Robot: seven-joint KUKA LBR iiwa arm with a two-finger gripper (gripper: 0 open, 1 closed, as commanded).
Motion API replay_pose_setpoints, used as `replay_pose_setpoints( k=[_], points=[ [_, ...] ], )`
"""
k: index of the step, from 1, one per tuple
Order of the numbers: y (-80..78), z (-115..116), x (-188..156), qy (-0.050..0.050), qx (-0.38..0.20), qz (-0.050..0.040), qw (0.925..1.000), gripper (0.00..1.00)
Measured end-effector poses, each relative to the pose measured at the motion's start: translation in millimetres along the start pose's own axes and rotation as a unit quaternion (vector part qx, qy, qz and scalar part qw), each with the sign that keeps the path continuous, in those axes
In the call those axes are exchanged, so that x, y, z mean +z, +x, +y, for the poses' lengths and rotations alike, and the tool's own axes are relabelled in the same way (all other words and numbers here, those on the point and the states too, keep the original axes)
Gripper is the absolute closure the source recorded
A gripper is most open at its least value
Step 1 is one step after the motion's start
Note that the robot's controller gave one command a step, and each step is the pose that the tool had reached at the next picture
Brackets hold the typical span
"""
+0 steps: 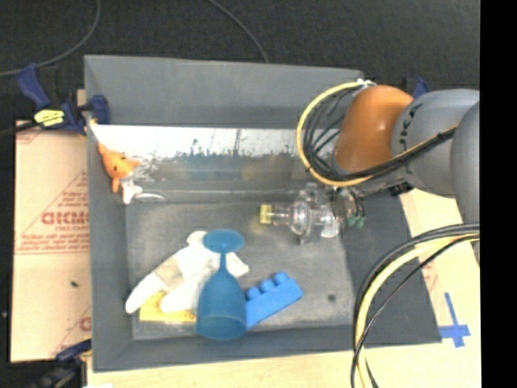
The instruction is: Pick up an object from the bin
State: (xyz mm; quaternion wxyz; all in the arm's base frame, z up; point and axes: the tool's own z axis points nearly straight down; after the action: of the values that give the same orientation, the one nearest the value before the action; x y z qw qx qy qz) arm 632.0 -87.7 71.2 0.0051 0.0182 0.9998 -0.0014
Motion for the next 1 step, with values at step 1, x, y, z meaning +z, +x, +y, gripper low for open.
replay_pose_setpoints(
  k=[1],
  points=[
    [0.0,-0.2,0.0,0.0,0.0,0.0,1.0,1.0]
  ],
)
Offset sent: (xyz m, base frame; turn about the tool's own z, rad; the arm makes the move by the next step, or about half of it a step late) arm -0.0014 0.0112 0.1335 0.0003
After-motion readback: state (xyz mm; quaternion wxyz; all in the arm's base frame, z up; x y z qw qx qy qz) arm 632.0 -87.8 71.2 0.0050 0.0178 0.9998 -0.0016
